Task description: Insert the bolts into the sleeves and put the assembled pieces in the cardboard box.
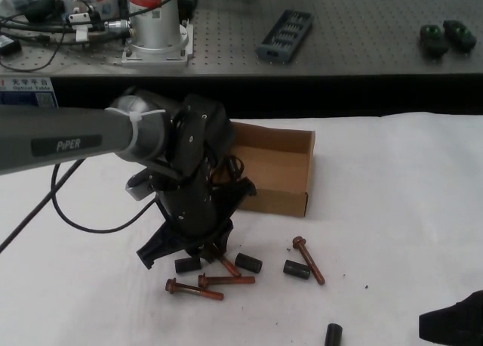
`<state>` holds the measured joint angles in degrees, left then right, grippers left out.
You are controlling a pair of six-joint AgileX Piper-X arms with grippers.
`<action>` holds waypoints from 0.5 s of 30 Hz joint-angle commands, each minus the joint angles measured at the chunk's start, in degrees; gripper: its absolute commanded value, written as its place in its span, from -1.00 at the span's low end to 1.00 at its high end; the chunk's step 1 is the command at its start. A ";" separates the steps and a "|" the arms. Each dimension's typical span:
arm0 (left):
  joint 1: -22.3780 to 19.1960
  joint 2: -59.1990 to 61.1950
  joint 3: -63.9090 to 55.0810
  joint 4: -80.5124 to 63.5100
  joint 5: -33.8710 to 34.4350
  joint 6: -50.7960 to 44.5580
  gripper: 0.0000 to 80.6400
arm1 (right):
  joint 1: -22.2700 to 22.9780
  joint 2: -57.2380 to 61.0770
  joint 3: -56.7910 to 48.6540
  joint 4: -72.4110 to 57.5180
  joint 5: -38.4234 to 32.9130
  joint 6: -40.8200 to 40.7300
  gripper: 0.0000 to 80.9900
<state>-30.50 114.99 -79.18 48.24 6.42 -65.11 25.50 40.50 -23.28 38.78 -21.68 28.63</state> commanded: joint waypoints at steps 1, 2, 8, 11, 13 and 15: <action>-0.21 0.16 -0.75 1.16 -1.89 -0.10 -0.61 | -0.06 -0.45 -0.09 -0.76 -0.85 0.05 -0.19; -0.21 0.16 -0.75 1.19 -2.07 0.03 -0.61 | -0.06 -0.45 -0.09 -0.76 -0.85 0.05 -0.19; -0.90 1.25 -0.75 2.13 -2.28 0.75 -0.61 | -0.06 -0.45 -0.09 -0.74 -0.85 0.19 -0.19; -1.88 2.37 -0.75 2.65 -1.84 0.75 -0.61 | -0.06 -0.45 -0.09 -0.74 -0.85 0.28 -0.19; -2.69 3.04 -0.75 2.65 -1.50 0.75 -0.61 | -0.06 -0.45 -0.09 -0.74 -0.85 0.56 -0.19; -3.52 3.63 -0.75 2.65 -1.33 0.64 -0.61 | -0.06 -0.45 -0.09 -0.74 -0.85 0.73 -0.19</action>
<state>-32.63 116.45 -80.08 49.90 4.11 -64.61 25.50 40.50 -23.28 38.78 -21.80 29.17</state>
